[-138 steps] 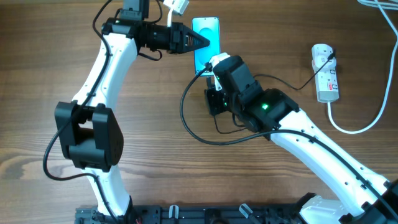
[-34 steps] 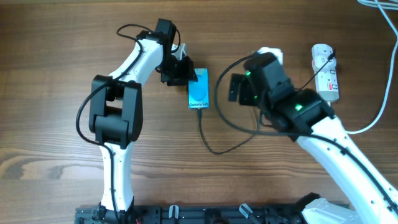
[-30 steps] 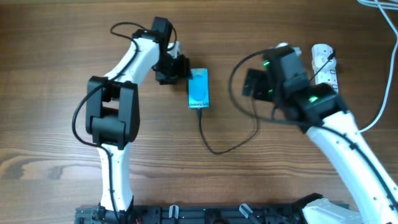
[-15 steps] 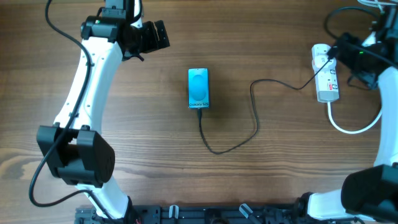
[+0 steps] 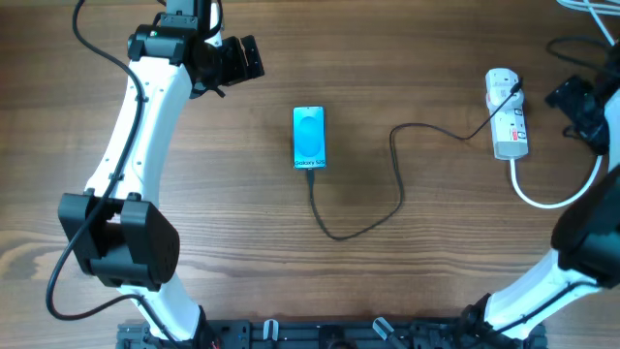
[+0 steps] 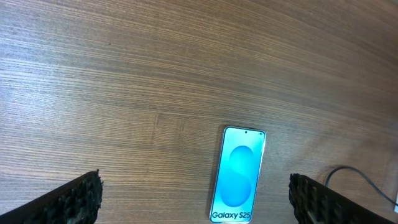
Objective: Plug charger to phone and switch on socket
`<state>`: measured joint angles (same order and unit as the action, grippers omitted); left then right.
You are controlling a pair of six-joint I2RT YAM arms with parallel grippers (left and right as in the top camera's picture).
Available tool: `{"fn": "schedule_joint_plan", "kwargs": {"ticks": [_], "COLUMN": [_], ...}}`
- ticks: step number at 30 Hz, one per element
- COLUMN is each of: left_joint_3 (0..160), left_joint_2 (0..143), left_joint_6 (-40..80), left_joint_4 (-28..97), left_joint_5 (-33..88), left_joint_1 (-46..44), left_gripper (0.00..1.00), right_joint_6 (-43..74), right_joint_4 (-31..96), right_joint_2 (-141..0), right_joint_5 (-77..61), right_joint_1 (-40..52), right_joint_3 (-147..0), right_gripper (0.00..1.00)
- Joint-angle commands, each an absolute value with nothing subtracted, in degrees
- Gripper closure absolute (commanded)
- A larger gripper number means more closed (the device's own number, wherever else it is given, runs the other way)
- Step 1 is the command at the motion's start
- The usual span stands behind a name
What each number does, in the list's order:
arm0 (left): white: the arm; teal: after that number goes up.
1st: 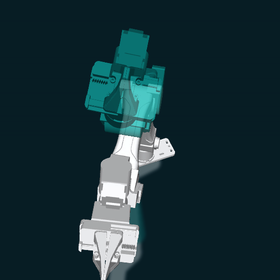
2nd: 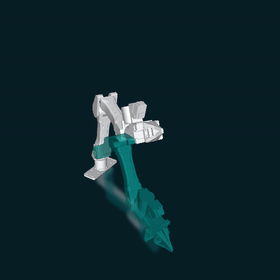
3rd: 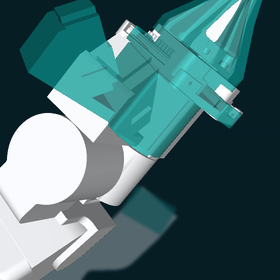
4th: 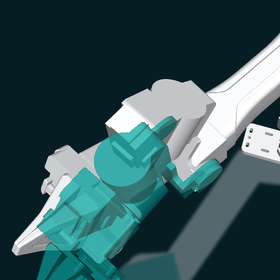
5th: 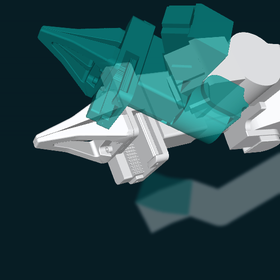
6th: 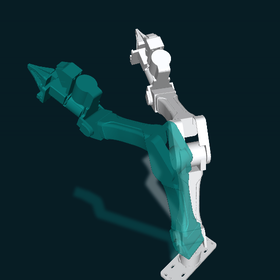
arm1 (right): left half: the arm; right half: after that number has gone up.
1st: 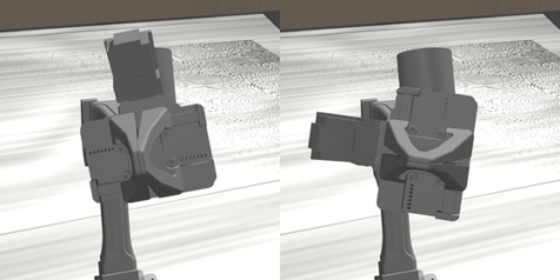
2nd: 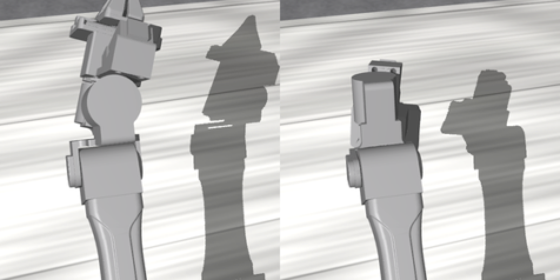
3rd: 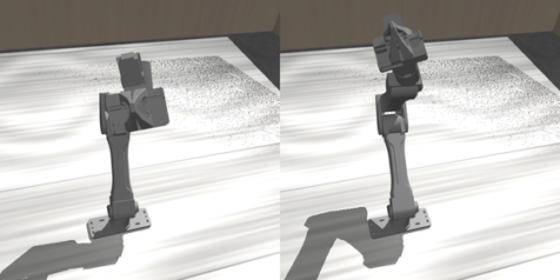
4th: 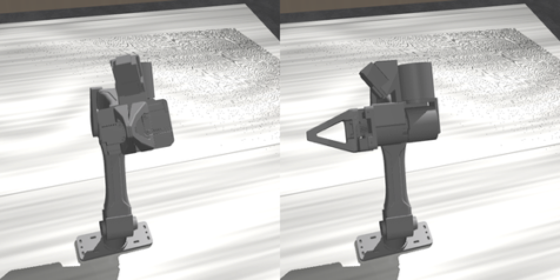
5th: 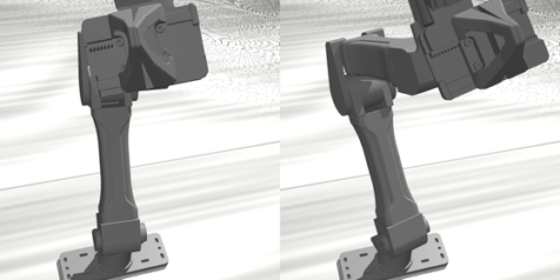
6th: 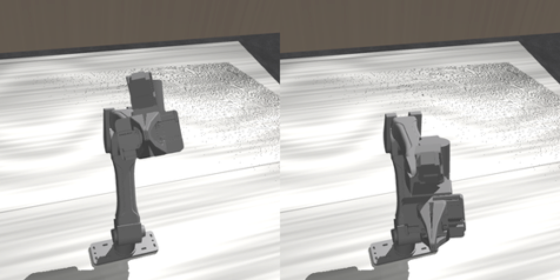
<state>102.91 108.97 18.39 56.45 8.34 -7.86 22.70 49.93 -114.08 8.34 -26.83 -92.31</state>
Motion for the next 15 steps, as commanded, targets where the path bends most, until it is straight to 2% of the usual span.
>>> {"fn": "schedule_joint_plan", "kwargs": {"ticks": [1,6,15], "left_joint_3": [102.7,102.7,102.8], "left_joint_2": [109.5,109.5,109.5], "left_joint_6": [18.9,18.9,18.9], "left_joint_4": [56.4,56.4,56.4], "left_joint_5": [7.6,7.6,7.6], "left_joint_1": [-8.0,-8.0,-8.0], "left_gripper": [0.00,0.00,0.00], "right_joint_6": [19.0,16.6,21.6], "right_joint_4": [49.3,47.4,44.6], "right_joint_2": [-117.8,-121.0,-124.0], "right_joint_5": [4.4,-1.6,-1.6], "right_joint_1": [-27.0,-27.0,-27.0], "right_joint_3": [-93.3,-93.3,-93.3], "right_gripper": [0.00,0.00,0.00]}}
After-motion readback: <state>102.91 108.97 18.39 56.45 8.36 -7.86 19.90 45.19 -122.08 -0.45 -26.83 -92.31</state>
